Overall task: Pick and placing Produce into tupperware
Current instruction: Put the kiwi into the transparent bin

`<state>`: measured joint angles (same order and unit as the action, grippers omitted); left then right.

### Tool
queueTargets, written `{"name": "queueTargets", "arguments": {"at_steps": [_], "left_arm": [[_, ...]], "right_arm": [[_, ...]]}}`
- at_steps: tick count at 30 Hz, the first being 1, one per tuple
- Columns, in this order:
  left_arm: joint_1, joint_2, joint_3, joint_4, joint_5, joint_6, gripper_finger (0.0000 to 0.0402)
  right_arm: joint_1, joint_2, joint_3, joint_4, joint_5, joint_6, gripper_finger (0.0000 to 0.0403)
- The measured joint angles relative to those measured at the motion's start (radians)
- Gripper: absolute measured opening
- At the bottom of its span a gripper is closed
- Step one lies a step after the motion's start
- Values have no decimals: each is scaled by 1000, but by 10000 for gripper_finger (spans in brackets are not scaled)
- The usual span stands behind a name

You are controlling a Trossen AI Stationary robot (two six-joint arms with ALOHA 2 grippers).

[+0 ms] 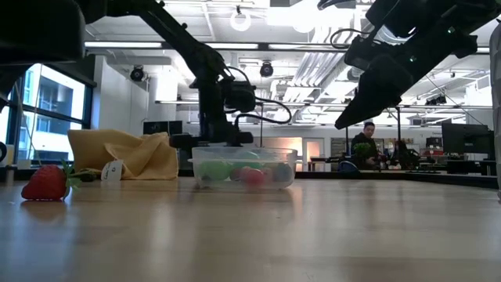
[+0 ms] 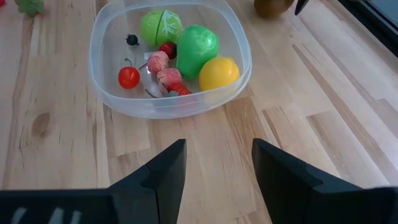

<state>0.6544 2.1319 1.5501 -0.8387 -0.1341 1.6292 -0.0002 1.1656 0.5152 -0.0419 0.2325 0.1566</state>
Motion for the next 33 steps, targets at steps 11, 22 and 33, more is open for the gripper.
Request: {"name": "queueTargets", "arguments": {"at_steps": [11,22,33], "left_arm": [[0,0,-1,14,58,24,298],[0,0,-1,27,58,16,261],[0,-1,-2,27,58,14,252]], "right_arm": [[0,0,0,0,0,0,176],[0,0,0,1,0,0,176],[0,0,0,1,0,0,176]]}}
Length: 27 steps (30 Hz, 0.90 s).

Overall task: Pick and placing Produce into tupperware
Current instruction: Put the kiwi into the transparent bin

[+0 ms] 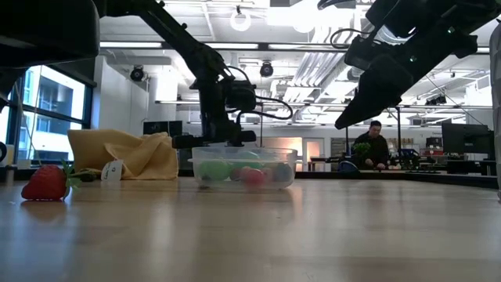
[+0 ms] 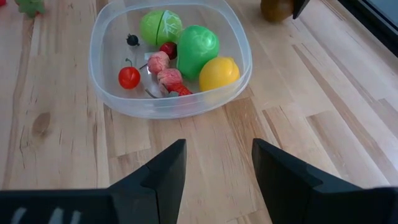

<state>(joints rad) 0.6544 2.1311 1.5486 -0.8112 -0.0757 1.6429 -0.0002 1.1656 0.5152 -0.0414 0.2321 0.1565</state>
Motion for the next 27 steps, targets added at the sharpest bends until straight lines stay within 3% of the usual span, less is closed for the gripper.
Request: {"name": "queueTargets", "arguments": {"at_steps": [11,19,27], "left_arm": [[0,-1,3,12,-9,-136,227],[0,-2,3,3,-13,-226,258],[0,-72,4,-44,19,-286,226]], "right_arm": [[0,0,0,0,0,0,176],[0,0,0,0,0,0,176],[0,0,0,0,0,0,176]]}}
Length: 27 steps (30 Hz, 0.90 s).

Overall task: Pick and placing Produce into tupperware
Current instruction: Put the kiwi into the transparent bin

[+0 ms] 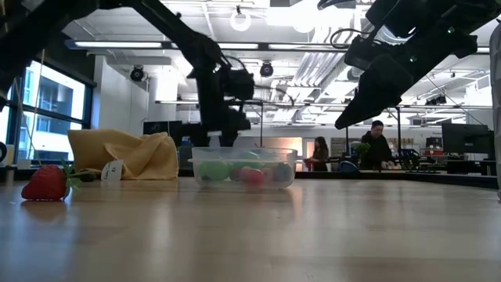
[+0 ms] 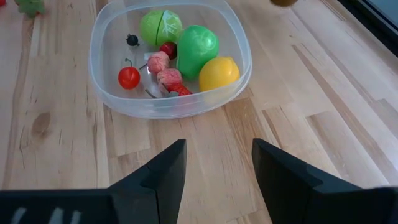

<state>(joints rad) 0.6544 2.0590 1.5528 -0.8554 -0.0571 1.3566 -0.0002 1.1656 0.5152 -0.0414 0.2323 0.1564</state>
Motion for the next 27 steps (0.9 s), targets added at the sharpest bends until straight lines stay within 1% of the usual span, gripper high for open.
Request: {"name": "queueTargets", "arguments": {"at_steps": [2,6,8,11,15,16,19,20,23,27], "left_arm": [[0,-32,0,-8,30,-24,229],[0,-107,0,-17,85,-85,259],[0,-149,0,-23,121,-115,265],[0,-209,0,-35,191,-149,252],[-2,-278,0,-62,339,-203,208],[-8,-289,0,-72,335,-210,196],[-22,-292,1,-79,202,-209,157],[-22,-290,0,-87,191,-202,146],[-19,-277,-7,-79,212,-199,122],[-12,-236,-10,-95,213,-232,109]], "right_arm": [[0,0,0,0,0,0,176],[0,0,0,-1,0,0,176],[0,0,0,0,0,0,176],[0,0,0,0,0,0,176],[0,0,0,0,0,0,176],[0,0,0,0,0,0,176],[0,0,0,0,0,0,176],[0,0,0,0,0,0,176],[0,0,0,0,0,0,176],[0,0,0,-1,0,0,176]]}}
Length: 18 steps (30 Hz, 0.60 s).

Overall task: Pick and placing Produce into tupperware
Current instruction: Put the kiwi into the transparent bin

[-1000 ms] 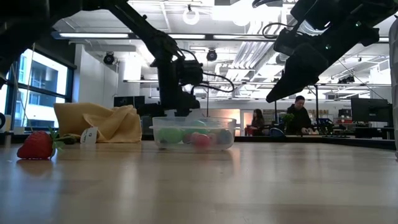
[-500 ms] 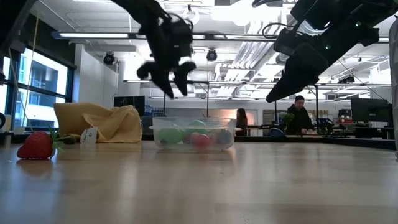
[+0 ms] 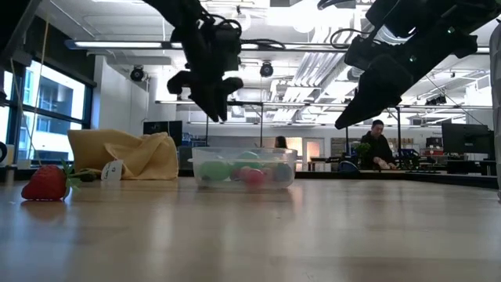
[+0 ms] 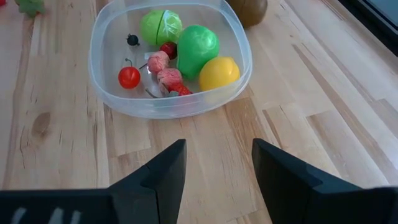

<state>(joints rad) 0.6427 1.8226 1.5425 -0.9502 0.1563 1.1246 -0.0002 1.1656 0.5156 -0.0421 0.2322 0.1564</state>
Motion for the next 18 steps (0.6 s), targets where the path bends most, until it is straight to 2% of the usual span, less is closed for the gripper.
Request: {"name": "queueTargets", "arguments": {"at_steps": [3,6,12,18], "left_arm": [[5,26,2,3,0,-84,117],[6,60,-1,-10,-24,-173,144],[5,98,0,-20,-144,-411,228],[6,96,1,-28,-129,-628,310]], "right_arm": [[0,0,0,0,0,0,176],[0,0,0,0,0,0,176],[0,0,0,0,0,0,176],[0,0,0,1,0,0,176]]}}
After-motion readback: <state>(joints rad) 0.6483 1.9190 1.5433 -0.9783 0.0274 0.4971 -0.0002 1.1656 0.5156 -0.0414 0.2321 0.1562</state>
